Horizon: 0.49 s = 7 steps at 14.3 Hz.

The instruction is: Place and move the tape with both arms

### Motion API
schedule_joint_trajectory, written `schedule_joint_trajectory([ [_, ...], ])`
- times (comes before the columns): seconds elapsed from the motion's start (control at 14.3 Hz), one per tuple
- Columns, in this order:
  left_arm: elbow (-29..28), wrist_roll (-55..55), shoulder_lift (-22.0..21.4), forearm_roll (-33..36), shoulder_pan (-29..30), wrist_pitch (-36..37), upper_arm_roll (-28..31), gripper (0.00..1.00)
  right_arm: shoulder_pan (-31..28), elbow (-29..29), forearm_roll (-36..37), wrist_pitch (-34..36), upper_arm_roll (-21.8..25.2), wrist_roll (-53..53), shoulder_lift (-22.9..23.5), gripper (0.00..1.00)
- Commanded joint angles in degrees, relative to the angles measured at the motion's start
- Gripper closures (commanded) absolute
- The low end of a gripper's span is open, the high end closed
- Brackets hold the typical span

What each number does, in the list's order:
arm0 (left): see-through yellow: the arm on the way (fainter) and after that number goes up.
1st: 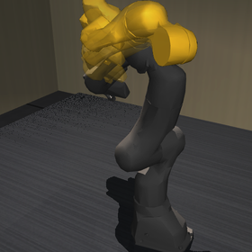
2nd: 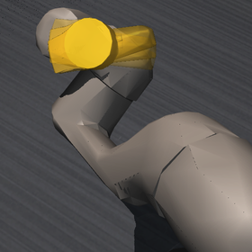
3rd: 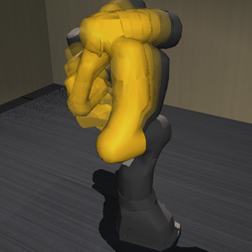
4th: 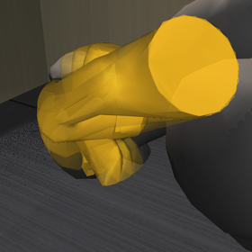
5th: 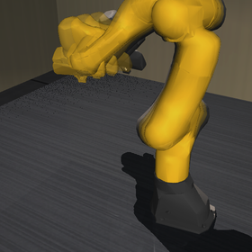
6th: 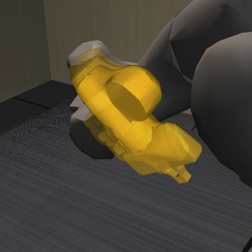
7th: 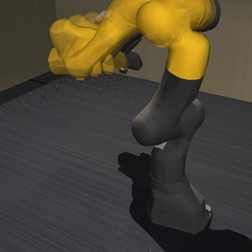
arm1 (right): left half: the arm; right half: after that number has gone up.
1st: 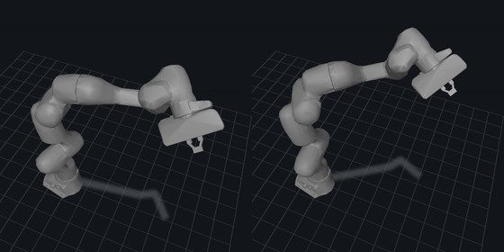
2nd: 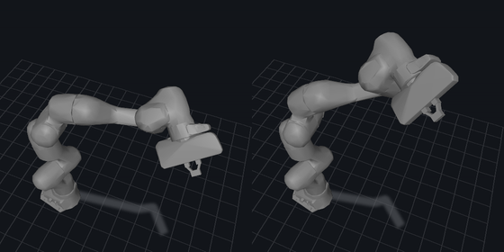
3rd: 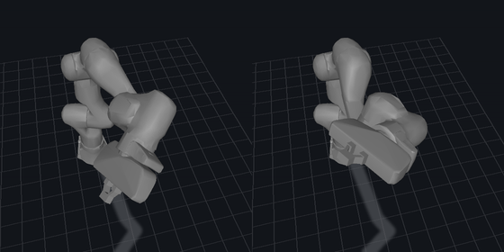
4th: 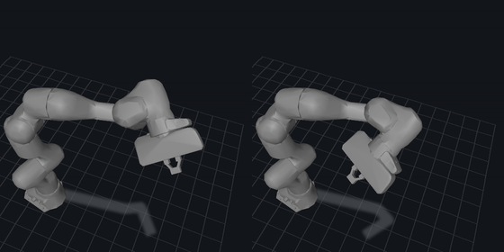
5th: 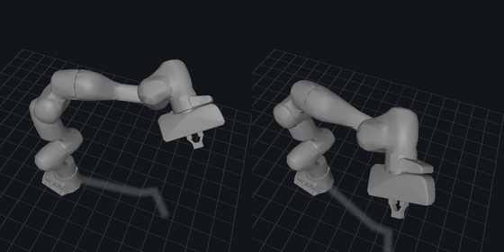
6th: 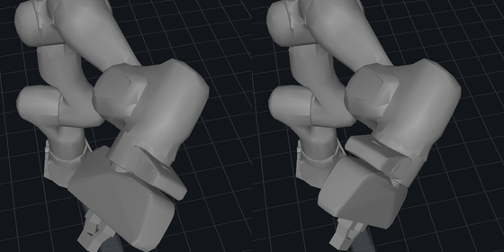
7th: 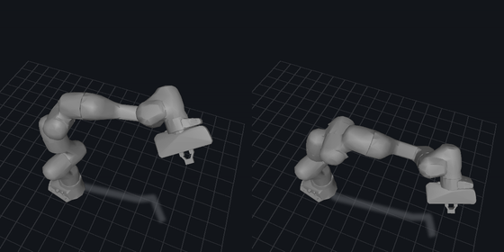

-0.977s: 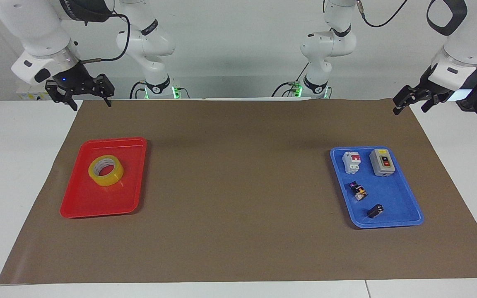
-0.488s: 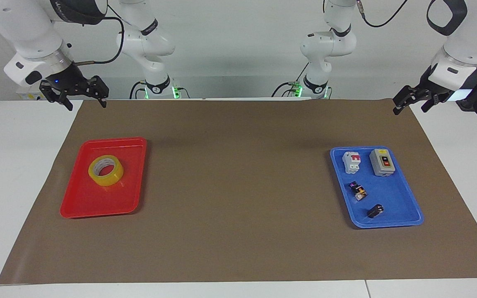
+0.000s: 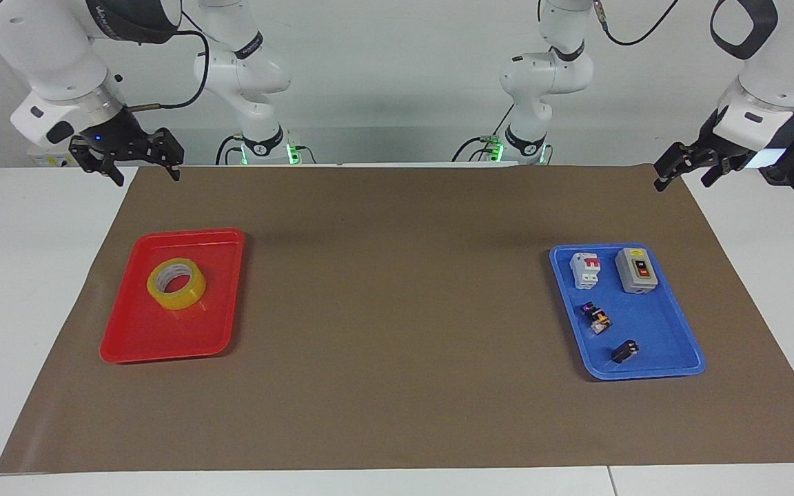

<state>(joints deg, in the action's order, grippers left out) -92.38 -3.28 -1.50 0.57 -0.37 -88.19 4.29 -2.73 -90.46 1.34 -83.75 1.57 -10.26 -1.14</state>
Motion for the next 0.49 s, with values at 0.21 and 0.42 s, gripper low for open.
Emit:
schedule_joint_trajectory([
  [0.21,-1.4,-0.8,-1.4,-0.9,-0.1,0.3,0.1,0.00,-1.8,0.9,0.1,-0.5,0.4,0.4,0.1,0.00],
  [0.42,-1.4,-0.8,-1.4,-0.9,-0.1,0.3,0.1,0.00,-1.7,0.8,0.0,-1.0,0.4,0.5,0.1,0.00],
])
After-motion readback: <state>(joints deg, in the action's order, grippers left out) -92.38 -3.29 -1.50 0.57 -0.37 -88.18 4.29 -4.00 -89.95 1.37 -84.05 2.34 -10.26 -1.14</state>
